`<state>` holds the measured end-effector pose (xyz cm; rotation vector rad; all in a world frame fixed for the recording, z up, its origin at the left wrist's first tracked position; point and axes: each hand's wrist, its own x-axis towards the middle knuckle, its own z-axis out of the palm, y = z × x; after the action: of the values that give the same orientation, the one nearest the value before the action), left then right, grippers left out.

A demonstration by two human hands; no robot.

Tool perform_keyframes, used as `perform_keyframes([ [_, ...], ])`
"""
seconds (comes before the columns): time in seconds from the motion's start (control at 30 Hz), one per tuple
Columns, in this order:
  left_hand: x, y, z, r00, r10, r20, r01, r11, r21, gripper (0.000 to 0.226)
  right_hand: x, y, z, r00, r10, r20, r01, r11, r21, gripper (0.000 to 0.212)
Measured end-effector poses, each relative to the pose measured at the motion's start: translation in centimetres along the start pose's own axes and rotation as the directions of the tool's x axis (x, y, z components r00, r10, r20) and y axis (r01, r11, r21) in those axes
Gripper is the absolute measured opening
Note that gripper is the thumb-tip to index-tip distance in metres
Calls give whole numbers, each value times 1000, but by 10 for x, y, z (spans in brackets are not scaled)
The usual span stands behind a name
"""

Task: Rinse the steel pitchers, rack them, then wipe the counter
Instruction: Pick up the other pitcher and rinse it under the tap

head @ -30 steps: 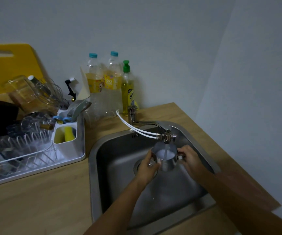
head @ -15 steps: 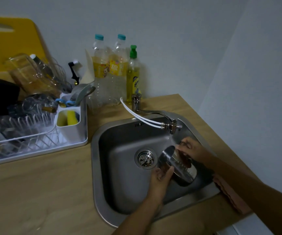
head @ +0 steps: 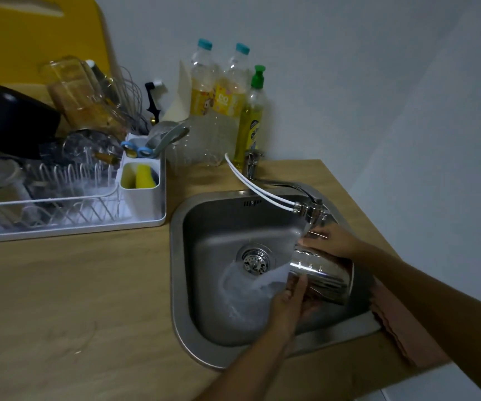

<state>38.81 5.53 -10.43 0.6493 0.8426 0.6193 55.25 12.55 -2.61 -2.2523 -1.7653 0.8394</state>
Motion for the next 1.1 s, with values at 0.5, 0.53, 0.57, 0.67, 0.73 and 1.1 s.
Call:
perform_keyframes([
  [0.5, 4, 0, -3, 1000, -16, 7, 16, 998, -66, 26, 10, 1, 1, 997, 60, 51, -57, 997, -55, 48],
  [0.53, 4, 0, -3, 1000, -16, 8, 16, 997, -69, 26, 10, 2, 2, 998, 50, 49, -48, 998, -44, 46],
  [0.57, 4, 1, -4, 1000, -15, 11, 16, 998, -64, 24, 9, 1, 1, 997, 52, 49, -51, 998, -29, 43],
  [0.67, 6, 2, -5, 1000, -2, 9, 3, 1000, -29, 19, 7, 5, 4, 998, 53, 17, -54, 998, 29, 36],
  [0.73, 11, 6, -7, 1000, 2, -10, -2, 1000, 10, 20, 4, 8, 6, 997, 68, -22, -65, 991, 118, 34],
  [1.1, 33, 50, -15, 996, -29, -86, 53, 956, 287, 33, -4, 19, 19, 965, 225, -134, -148, 892, 427, 27],
])
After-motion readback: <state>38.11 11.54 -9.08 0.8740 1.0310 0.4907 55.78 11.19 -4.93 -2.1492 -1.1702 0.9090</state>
